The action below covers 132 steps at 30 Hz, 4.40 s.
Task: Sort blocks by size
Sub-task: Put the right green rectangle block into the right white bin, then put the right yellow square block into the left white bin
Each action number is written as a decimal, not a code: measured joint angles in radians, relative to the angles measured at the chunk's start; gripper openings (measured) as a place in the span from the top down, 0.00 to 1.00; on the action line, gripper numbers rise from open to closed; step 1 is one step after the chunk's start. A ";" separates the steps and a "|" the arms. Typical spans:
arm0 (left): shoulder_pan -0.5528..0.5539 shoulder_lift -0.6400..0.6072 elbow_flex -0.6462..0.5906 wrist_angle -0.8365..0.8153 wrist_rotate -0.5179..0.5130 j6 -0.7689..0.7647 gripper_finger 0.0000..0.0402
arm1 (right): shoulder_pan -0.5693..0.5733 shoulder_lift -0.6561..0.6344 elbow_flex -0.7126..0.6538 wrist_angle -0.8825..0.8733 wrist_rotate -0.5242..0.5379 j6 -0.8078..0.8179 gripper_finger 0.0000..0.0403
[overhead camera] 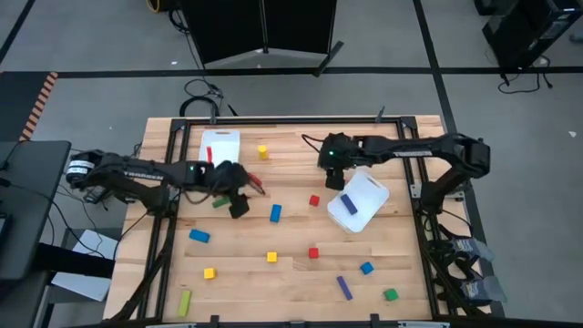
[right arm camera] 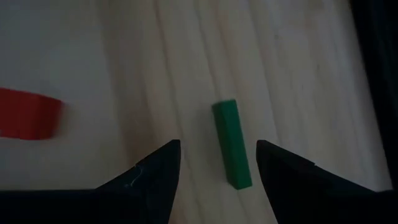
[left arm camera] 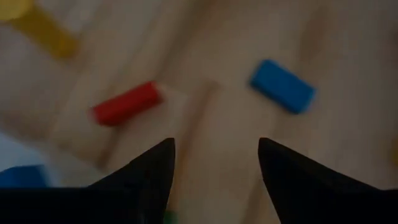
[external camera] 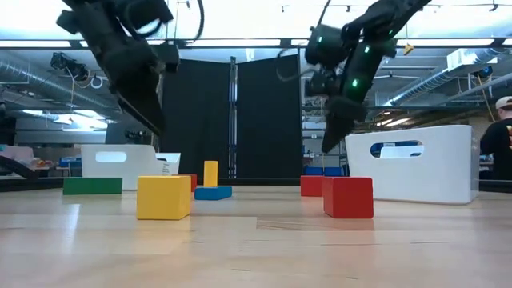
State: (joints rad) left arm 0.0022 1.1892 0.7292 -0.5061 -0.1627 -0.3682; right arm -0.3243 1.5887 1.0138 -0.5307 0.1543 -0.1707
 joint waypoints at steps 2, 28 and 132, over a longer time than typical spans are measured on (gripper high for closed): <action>-0.057 0.000 0.000 0.029 -0.010 -0.030 0.42 | -0.018 0.029 0.000 0.007 0.000 -0.014 0.45; -0.358 -0.254 0.000 0.203 -0.196 -0.170 0.44 | -0.097 0.233 0.022 0.031 -0.053 -0.086 0.57; -0.464 0.478 0.100 0.508 -0.180 0.045 0.66 | 0.610 -0.339 -0.198 0.163 0.181 0.501 0.39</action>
State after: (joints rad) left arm -0.4618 1.6671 0.8292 0.0022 -0.3422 -0.3230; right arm 0.2859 1.2495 0.8154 -0.3679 0.3355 0.3299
